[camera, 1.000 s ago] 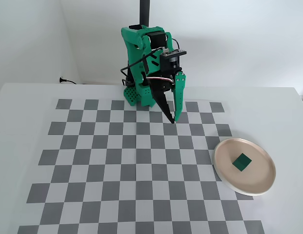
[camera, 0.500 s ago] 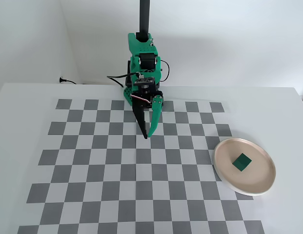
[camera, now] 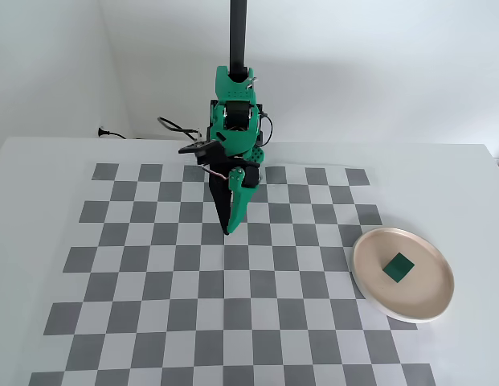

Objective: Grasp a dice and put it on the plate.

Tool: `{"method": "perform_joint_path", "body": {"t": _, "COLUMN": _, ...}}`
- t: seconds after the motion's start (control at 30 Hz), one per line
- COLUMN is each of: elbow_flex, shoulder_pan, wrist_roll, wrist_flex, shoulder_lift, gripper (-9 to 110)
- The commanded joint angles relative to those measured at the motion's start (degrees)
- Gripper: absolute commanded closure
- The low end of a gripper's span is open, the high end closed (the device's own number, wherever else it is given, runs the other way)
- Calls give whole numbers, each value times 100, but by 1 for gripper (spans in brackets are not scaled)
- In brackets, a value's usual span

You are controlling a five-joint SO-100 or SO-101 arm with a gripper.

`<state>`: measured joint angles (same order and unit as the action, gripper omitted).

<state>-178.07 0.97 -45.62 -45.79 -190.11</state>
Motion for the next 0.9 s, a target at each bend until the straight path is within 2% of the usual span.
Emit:
{"method": "perform_joint_path", "body": {"t": 0.0, "elbow_flex": 79, "shoulder_pan": 35, "wrist_roll": 1336, "wrist_flex": -141, "shoulder_lift": -105, "gripper": 106}}
{"method": "perform_joint_path", "body": {"t": 0.13, "elbow_flex": 79, "shoulder_pan": 220, "wrist_roll": 3050, "wrist_flex": -70, "shoulder_lift": -105, "gripper": 106}}
{"method": "perform_joint_path", "body": {"t": 0.3, "elbow_flex": 79, "shoulder_pan": 272, "wrist_roll": 4017, "wrist_flex": -615, "shoulder_lift": -105, "gripper": 106}}
{"method": "perform_joint_path", "body": {"t": 0.63, "elbow_flex": 79, "shoulder_pan": 334, "wrist_roll": 4544, "wrist_flex": -756, "shoulder_lift": -105, "gripper": 106}}
{"method": "perform_joint_path", "body": {"t": 0.77, "elbow_flex": 79, "shoulder_pan": 325, "wrist_roll": 4526, "wrist_flex": -765, "shoulder_lift": -105, "gripper": 96}}
{"method": "perform_joint_path", "body": {"t": 0.87, "elbow_flex": 79, "shoulder_pan": 325, "wrist_roll": 4526, "wrist_flex": -765, "shoulder_lift": -105, "gripper": 100}}
